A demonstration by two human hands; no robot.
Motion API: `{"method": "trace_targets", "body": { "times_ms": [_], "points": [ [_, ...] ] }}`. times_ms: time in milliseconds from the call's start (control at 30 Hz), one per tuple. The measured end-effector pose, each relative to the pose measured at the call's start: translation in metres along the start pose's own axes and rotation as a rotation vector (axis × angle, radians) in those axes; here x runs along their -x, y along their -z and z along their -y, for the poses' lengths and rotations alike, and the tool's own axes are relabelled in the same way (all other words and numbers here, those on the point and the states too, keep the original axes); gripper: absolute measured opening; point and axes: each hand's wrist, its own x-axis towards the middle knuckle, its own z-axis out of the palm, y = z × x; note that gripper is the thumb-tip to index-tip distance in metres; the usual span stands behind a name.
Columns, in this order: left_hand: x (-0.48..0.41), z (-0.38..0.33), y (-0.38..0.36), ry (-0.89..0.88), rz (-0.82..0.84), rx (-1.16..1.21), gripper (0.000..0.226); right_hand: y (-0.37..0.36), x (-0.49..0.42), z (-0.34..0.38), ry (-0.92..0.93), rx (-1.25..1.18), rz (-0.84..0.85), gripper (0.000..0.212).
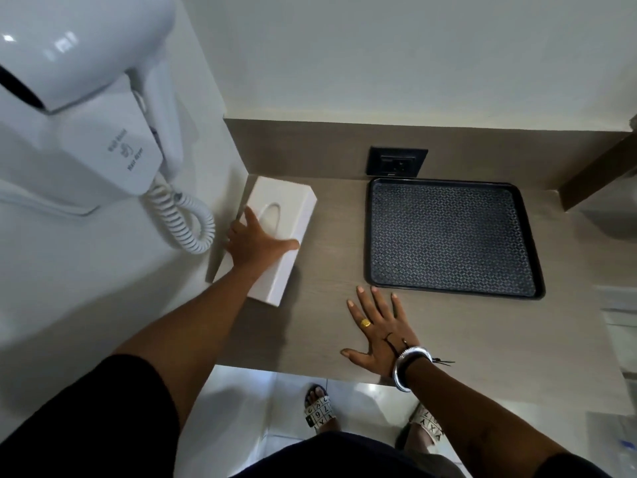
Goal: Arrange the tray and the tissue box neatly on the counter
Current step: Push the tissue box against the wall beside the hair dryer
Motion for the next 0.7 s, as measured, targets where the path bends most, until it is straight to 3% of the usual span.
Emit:
{"method": "trace_targets", "body": {
  "times_ms": [333,700],
  "points": [
    [-0.036,-0.013,-0.011,0.231,-0.024,0.046,0.137,-0.003,-0.001,-0.003,-0.009,-0.013,0.011,0.095],
    [-0.022,-0.006,-0.029,0.126,-0.166,0.012,0.12,-0.008,-0.005,-0.005,0.001,-0.014,0.001,0.091]
  ]
}}
